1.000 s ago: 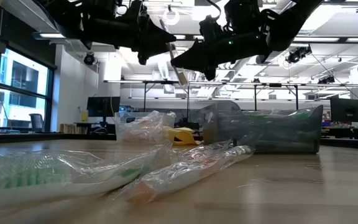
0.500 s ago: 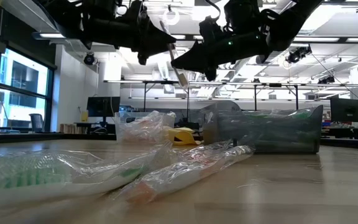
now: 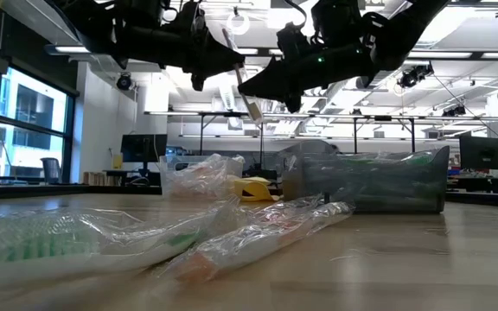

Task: Pick & Place Toothbrushes
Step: Put the orange toothbrush into the transparent bin

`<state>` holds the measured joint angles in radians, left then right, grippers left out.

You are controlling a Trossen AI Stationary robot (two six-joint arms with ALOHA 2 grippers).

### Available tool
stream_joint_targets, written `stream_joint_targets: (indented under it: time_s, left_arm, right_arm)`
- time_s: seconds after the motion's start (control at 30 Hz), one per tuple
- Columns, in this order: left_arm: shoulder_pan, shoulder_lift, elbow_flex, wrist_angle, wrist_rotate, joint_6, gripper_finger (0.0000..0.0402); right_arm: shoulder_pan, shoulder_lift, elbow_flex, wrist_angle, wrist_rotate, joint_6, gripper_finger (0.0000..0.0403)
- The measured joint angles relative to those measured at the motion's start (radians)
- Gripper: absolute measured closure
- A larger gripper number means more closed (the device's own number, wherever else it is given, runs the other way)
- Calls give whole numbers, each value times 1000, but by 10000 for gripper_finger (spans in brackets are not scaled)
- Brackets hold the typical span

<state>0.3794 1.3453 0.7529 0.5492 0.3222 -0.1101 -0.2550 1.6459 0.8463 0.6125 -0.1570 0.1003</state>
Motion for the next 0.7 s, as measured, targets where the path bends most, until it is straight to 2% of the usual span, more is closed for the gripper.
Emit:
stream_joint_targets:
  time_s: [0.13, 0.3, 0.53, 0.7]
  left_arm:
    - [0, 0, 0, 0, 0, 0, 352]
    - [0, 0, 0, 1, 3, 0, 355]
    - [0, 0, 0, -7, 3, 8, 356]
    - [34, 0, 0, -19, 3, 8, 356]
  right_arm:
    - [0, 0, 0, -2, -1, 0, 381]
    - [0, 0, 0, -5, 0, 4, 333]
    - [0, -3, 0, -5, 0, 12, 223]
    - [-6, -108, 0, -186, -1, 7, 146]
